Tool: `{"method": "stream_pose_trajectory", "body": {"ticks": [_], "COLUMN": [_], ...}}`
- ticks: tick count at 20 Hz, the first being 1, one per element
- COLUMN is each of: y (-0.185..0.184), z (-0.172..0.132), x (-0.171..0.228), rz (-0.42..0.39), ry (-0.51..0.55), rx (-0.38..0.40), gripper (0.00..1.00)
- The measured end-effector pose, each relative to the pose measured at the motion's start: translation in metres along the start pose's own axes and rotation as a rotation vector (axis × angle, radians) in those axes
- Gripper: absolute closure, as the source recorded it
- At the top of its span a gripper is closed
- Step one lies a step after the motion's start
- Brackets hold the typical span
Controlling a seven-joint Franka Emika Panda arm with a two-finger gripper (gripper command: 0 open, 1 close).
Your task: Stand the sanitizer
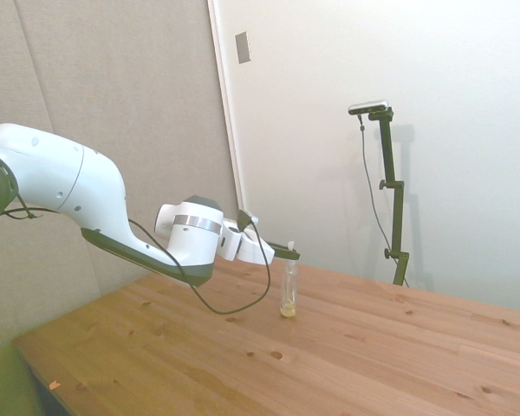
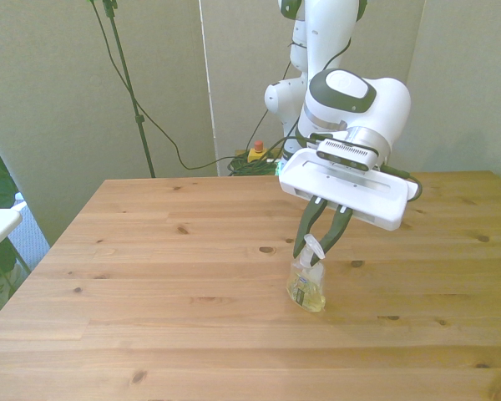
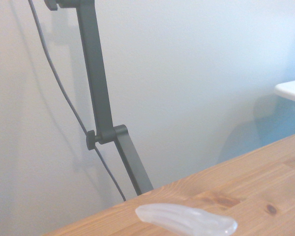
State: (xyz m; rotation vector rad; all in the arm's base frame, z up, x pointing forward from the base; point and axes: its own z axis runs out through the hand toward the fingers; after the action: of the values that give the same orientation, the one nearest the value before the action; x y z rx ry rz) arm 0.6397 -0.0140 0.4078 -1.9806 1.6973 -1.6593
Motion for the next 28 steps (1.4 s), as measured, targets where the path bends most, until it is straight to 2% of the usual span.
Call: {"method": "stream_pose_trajectory", "body": {"ticks": [20,25,28], "y": [-0.001,0.025,0.041], "z": [-0.001,-0.002,-0.003], "x": [-0.004,-0.02,-0.025], "rz": [0.006,-0.015,-0.001], "ry": [-0.013,-0.081,-0.129], "rx": [-0.001,-0.03,-0.059], "gripper": [0.0,0.0,0.0]}}
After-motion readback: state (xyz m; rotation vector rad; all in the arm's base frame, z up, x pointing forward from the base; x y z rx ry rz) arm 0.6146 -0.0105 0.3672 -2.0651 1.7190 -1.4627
